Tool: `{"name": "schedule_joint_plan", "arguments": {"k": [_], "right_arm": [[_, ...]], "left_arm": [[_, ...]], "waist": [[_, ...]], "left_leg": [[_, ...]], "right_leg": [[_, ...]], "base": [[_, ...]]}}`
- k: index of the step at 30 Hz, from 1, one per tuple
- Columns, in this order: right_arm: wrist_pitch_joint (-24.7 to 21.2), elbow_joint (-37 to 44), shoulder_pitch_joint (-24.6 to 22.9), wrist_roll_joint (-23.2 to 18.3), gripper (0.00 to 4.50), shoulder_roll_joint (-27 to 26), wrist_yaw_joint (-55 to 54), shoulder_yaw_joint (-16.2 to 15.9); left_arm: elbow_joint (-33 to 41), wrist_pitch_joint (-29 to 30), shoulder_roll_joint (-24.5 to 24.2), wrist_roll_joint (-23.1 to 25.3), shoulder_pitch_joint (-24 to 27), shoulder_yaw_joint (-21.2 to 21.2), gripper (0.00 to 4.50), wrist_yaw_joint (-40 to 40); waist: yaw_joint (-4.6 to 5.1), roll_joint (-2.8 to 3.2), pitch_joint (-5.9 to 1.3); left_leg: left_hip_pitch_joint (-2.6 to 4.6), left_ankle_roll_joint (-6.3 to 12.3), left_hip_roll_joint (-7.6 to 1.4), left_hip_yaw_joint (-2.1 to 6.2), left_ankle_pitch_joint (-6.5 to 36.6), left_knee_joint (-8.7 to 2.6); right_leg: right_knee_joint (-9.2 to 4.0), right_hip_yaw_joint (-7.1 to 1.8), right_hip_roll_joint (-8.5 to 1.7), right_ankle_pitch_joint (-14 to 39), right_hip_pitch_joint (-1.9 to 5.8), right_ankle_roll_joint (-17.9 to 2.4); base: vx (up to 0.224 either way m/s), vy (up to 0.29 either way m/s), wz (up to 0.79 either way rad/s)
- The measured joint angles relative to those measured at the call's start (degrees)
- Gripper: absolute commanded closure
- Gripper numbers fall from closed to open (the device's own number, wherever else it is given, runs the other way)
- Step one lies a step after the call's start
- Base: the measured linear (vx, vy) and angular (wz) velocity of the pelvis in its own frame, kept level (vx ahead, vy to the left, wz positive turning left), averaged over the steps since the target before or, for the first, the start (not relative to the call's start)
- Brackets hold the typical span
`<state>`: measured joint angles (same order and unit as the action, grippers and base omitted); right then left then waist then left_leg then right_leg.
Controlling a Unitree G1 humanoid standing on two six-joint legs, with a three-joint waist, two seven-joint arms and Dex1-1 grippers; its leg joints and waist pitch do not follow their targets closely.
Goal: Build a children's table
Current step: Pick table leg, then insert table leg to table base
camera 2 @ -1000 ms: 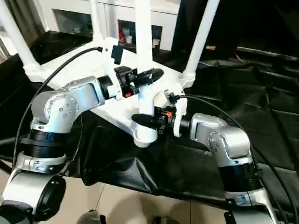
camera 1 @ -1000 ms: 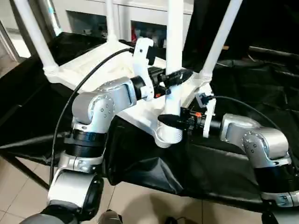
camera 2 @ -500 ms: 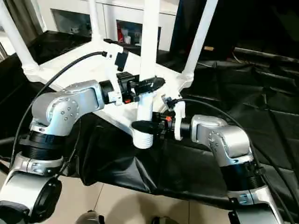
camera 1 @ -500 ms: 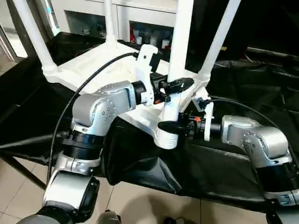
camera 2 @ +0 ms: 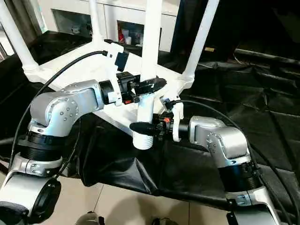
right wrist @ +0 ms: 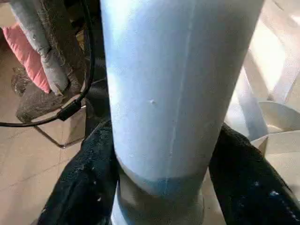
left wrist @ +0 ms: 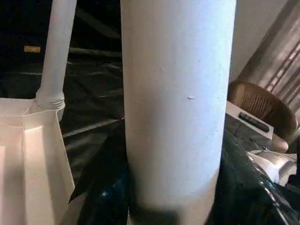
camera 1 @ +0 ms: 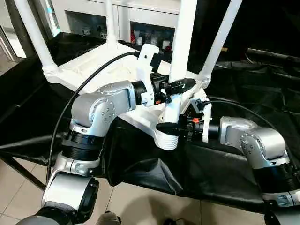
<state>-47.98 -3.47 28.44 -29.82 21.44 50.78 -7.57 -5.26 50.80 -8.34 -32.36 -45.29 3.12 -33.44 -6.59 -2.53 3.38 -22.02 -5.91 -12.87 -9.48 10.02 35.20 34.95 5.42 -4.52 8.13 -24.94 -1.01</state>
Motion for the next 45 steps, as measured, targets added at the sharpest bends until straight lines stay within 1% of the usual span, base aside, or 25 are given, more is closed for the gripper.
{"name": "schedule_joint_plan", "arguments": {"k": [1,3,5,16,17,18,22,24,26,28,30,31,32,33,34,35,37,38,40,41,42,43,44,45], "right_arm": [[0.0,-0.1,0.0,-0.1,2.13,0.0,0.2,0.0],[-0.1,-0.1,0.0,-0.3,2.43,0.0,0.3,0.0],[-0.1,-0.2,0.0,-0.4,2.55,-0.2,0.3,0.0],[-0.1,-1.2,0.0,-1.1,2.59,-1.2,0.3,0.2],[-0.1,-1.2,0.0,-1.1,2.59,-1.4,0.2,0.3],[-0.1,-1.3,0.0,-1.1,2.59,-1.7,0.1,0.5],[0.6,-1.6,0.0,-1.6,2.59,-3.0,-0.9,1.1],[1.1,-2.1,0.0,-1.7,2.59,-3.4,-2.1,2.7],[2.0,-2.9,0.0,-1.8,2.59,-4.7,-4.3,5.2],[3.0,-3.8,0.1,-1.9,2.59,-5.7,-6.2,7.0],[5.7,-5.3,0.8,-1.5,2.59,-7.5,-10.1,9.3],[7.2,-5.9,1.1,-1.3,2.59,-7.9,-11.9,10.1],[9.1,-6.9,1.4,-0.4,2.59,-8.2,-14.3,11.3],[11.1,-7.6,1.5,1.2,2.59,-8.0,-16.1,11.5],[13.4,-8.4,1.6,3.5,2.59,-7.3,-17.6,11.2],[16.4,-9.3,1.3,7.2,2.6,-5.7,-19.2,10.1],[18.8,-10.4,0.8,10.3,2.6,-4.3,-20.5,9.8],[19.5,-10.7,0.6,11.1,2.6,-4.6,-21.0,9.7],[19.9,-10.7,0.7,11.4,2.6,-5.6,-21.3,9.3],[20.2,-10.7,0.6,11.5,2.6,-5.7,-21.5,9.2],[20.7,-10.7,0.6,11.6,2.6,-5.6,-21.8,9.2],[21.2,-10.7,0.6,11.6,2.6,-5.5,-21.9,9.2],[21.8,-10.6,0.3,11.8,2.6,-5.2,-22.1,9.4],[22.1,-10.7,0.2,12.0,2.6,-4.9,-22.2,9.5]], "left_arm": [[0.0,0.0,0.0,0.0,0.0,0.0,2.64,0.0],[0.0,0.0,0.0,0.0,0.0,0.0,2.64,-0.1],[0.1,0.1,-0.1,0.0,0.0,0.0,2.64,-0.1],[0.6,0.5,0.0,0.0,0.3,0.0,2.65,0.0],[0.6,0.4,0.0,0.0,0.3,-0.1,2.09,0.1],[0.6,0.4,-0.2,0.0,0.3,-0.3,1.95,-0.1],[0.5,-0.1,-0.3,-0.5,0.3,-1.0,1.77,-0.7],[0.4,-1.2,0.1,-0.5,0.3,-1.8,1.57,-0.6],[-0.3,-4.4,1.1,-0.9,0.3,-4.4,1.51,-0.3],[-1.0,-6.9,1.7,-2.0,0.1,-6.8,1.51,-0.6],[-3.1,-11.4,1.9,-3.0,-0.2,-9.9,1.51,-1.3],[-4.1,-13.5,1.2,-2.8,-0.4,-10.5,1.51,-1.5],[-5.6,-16.0,-0.6,-1.7,-0.6,-10.5,1.51,-2.0],[-6.6,-18.4,-3.3,0.7,-0.6,-8.8,1.51,-3.5],[-7.3,-21.1,-6.5,4.1,-0.3,-5.9,1.51,-6.1],[-7.3,-24.5,-11.8,8.6,0.5,-0.8,1.51,-11.1],[-7.5,-26.8,-15.6,12.6,2.0,4.2,1.51,-16.6],[-8.8,-28.3,-17.4,15.4,2.3,7.9,1.51,-20.0],[-11.4,-31.2,-18.6,19.4,2.0,13.7,1.51,-24.2],[-14.4,-34.2,-18.9,22.2,1.2,16.8,1.51,-26.6],[-18.6,-37.2,-19.1,24.9,-0.6,19.3,1.51,-28.2],[-21.9,-39.2,-19.5,27.1,-2.1,20.5,1.51,-29.1],[-26.3,-42.7,-19.7,29.7,-4.2,21.6,1.51,-30.0],[-28.5,-44.9,-20.0,31.1,-5.6,22.1,1.51,-30.2]], "waist": [[0.0,0.0,0.0],[0.0,-0.02,-0.02],[-0.01,-0.03,-0.02],[0.0,-0.06,-0.03],[-0.01,-0.08,-0.03],[0.0,-0.08,-0.03],[0.0,-0.08,-0.03],[0.0,-0.08,-0.04],[0.0,-0.08,-0.04],[0.03,-0.1,-0.05],[0.15,-0.1,-0.05],[0.19,-0.11,-0.05],[0.25,-0.12,-0.06],[0.29,-0.13,-0.06],[0.29,-0.14,-0.07],[0.27,-0.14,-0.07],[0.22,-0.18,-0.08],[0.14,-0.25,-0.05],[0.15,-0.25,-0.04],[0.17,-0.26,-0.04],[0.16,-0.28,-0.02],[0.3,-0.29,-0.02],[0.37,-0.29,-0.02],[0.42,-0.29,-0.02]], "left_leg": [[0.0,0.0,0.0,0.0,0.0,0.0],[0.0,0.0,0.0,0.0,0.0,0.0],[0.0,0.0,0.0,0.0,0.0,0.0],[0.0,0.0,0.0,0.0,0.0,0.0],[0.0,0.0,0.0,0.0,0.0,0.0],[0.0,0.0,0.0,0.0,0.0,0.0],[0.0,-0.01,0.0,0.0,0.0,0.0],[0.0,-0.01,0.0,0.0,0.0,0.0],[0.0,-0.01,0.0,0.0,0.0,0.0],[0.01,-0.01,0.0,0.0,0.0,0.0],[0.01,-0.02,0.0,0.0,0.0,0.0],[0.02,-0.02,0.0,0.0,0.0,0.0],[0.05,-0.04,0.0,0.0,0.0,-0.01],[0.06,-0.06,0.0,0.02,0.0,-0.02],[0.07,-0.07,0.0,0.02,0.0,-0.04],[0.08,-0.08,0.0,0.03,0.0,-0.07],[0.06,-0.09,0.0,0.0,-0.1,-0.08],[0.02,-0.09,0.0,-0.01,-0.1,-0.08],[0.01,-0.09,0.0,-0.06,-0.1,-0.08],[0.02,-0.09,0.0,-0.09,-0.1,-0.08],[0.0,-0.09,0.0,-0.09,-0.1,-0.09],[0.01,-0.09,0.0,-0.1,-0.1,-0.1],[0.05,-0.11,0.01,-0.1,-0.1,-0.1],[0.06,-0.12,0.0,-0.1,-0.1,-0.11]], "right_leg": [[0.0,0.0,0.0,0.0,0.0,0.0],[0.0,0.0,0.0,0.0,0.0,0.0],[0.0,0.0,0.0,0.0,0.0,0.0],[0.0,0.0,0.0,0.0,0.0,0.0],[0.0,0.0,0.0,0.0,0.0,0.0],[0.01,0.0,0.0,0.0,0.0,0.0],[0.01,0.0,0.0,0.0,0.0,0.0],[0.01,0.0,0.0,0.0,0.01,0.0],[0.01,0.0,0.0,0.0,0.01,0.0],[0.01,0.0,0.0,0.0,0.01,0.0],[0.02,0.0,0.0,0.0,0.0,0.0],[0.02,0.0,0.0,0.0,0.0,0.0],[0.03,0.0,0.0,0.0,0.0,0.0],[0.03,0.01,0.0,0.0,-0.01,0.0],[0.03,0.01,0.01,0.0,-0.01,0.0],[0.01,0.0,0.0,0.0,0.0,0.0],[0.01,-0.03,0.0,0.0,-0.01,0.1],[0.01,-0.04,-0.01,0.1,-0.01,0.1],[0.02,-0.1,-0.01,0.1,-0.02,0.1],[0.03,-0.13,-0.01,0.1,-0.03,0.1],[0.02,-0.13,-0.01,0.1,-0.03,0.1],[0.02,-0.13,-0.01,0.1,-0.05,0.1],[0.06,-0.15,-0.01,0.0,-0.03,0.1],[0.06,-0.15,-0.01,0.0,-0.02,0.1]], "base": [[0.0,0.0,0.0],[0.0,0.0,0.0],[0.0,0.0,0.0],[0.0,0.0,0.0],[0.0,0.0,0.0],[0.0,0.0,0.0],[0.0,0.0,0.0],[0.0,0.0,0.0],[0.0,0.0,0.0],[0.0,0.0,0.0],[0.0,0.0,0.0],[0.0,0.0,0.0],[0.0,0.0,0.0],[0.0,0.0,0.0],[0.0,0.0,0.0],[0.0,0.0,0.0],[0.0,0.0,0.0],[0.0,0.0,0.0],[0.0,0.0,0.0],[0.0,0.0,0.0],[0.0,0.0,0.0],[0.0,0.0,0.0],[0.0,0.0,0.0],[0.0,0.0,0.0]]}}
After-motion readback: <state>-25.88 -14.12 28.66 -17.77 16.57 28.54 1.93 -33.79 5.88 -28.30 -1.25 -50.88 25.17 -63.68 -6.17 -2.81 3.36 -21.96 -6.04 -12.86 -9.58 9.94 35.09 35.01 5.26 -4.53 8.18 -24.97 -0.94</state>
